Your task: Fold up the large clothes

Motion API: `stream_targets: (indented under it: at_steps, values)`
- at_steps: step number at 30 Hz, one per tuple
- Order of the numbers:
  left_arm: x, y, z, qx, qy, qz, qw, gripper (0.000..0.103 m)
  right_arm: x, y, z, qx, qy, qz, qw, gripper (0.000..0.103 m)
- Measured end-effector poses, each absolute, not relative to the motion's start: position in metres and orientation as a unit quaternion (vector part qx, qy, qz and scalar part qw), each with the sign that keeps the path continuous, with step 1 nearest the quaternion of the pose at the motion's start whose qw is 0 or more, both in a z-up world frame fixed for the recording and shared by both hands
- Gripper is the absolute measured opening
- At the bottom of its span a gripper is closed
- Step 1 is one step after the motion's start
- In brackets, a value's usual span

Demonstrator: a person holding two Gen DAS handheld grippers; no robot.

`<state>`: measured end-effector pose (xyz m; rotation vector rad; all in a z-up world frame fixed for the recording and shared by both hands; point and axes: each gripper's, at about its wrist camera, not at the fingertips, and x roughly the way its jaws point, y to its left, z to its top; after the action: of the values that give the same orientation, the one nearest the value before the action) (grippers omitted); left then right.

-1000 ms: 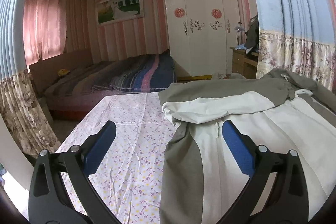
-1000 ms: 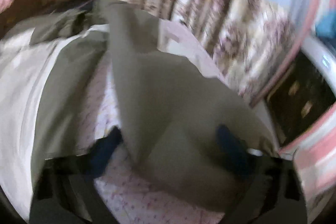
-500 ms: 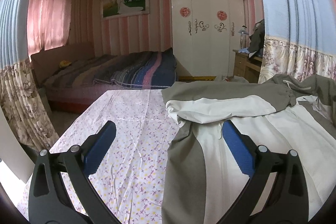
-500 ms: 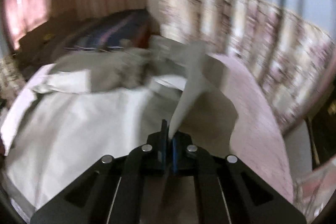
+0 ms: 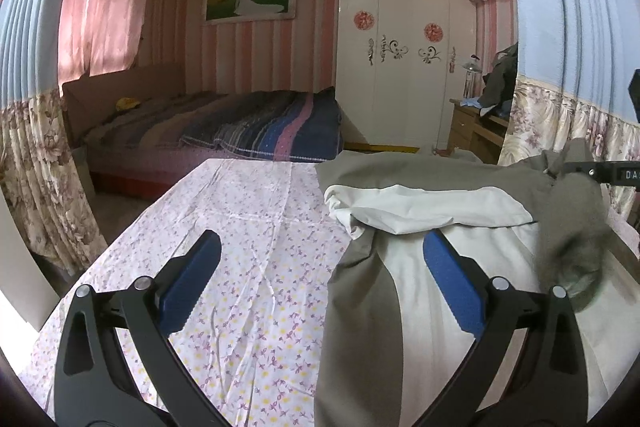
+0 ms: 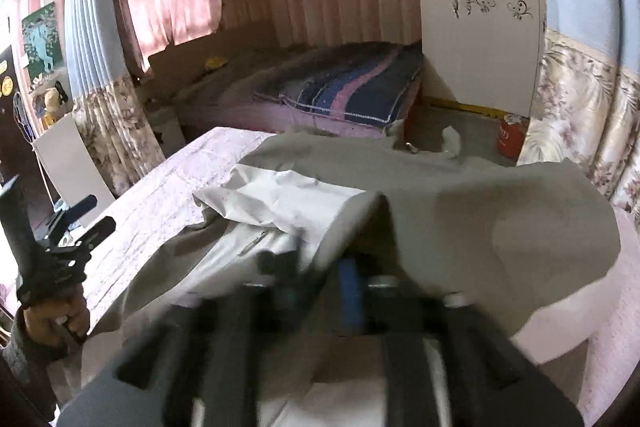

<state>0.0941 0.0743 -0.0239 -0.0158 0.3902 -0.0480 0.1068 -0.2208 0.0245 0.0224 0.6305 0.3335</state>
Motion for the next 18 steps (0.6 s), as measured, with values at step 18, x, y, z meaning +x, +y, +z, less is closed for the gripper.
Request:
stream_targets:
  at_steps: [18]
  values:
    - [0.086, -0.025, 0.002, -0.005, 0.297, -0.141, 0.944, 0.1, 0.028, -0.367, -0.001, 0.064, 0.192, -0.064, 0.977, 0.09]
